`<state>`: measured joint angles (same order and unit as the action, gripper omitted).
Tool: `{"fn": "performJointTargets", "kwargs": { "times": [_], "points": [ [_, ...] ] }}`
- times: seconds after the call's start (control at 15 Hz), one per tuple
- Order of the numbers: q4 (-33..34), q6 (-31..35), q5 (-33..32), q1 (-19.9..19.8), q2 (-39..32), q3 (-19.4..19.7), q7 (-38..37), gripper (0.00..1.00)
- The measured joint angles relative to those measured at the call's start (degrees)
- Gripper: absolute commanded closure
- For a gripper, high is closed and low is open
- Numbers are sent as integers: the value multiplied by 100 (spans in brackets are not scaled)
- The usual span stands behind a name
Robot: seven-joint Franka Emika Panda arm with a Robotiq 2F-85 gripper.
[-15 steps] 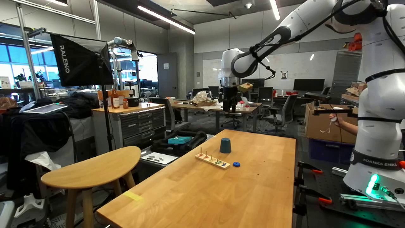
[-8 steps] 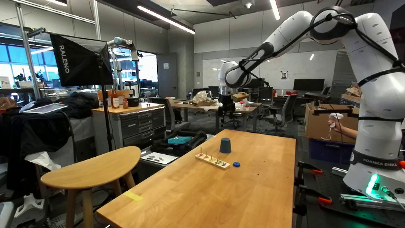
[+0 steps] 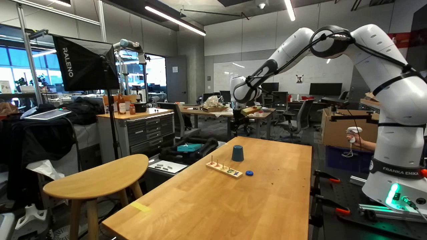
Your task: Pick up the blue object from the wooden holder and put it on the table
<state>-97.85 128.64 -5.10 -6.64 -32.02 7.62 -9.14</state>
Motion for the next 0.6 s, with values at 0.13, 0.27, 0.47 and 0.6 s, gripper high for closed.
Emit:
{"fn": "performJointTargets", "kwargs": {
  "times": [0.13, 0.27, 0.47, 0.6],
  "points": [
    [0, -11, 0, -4, -149, 32, -55, 0],
    [0, -76, 0, -2, -239, 33, -83, 0],
    [5, -109, 0, -1, -254, 33, -91, 0],
    [11, -114, 0, -1, -254, 33, -94, 0]
  ]
}}
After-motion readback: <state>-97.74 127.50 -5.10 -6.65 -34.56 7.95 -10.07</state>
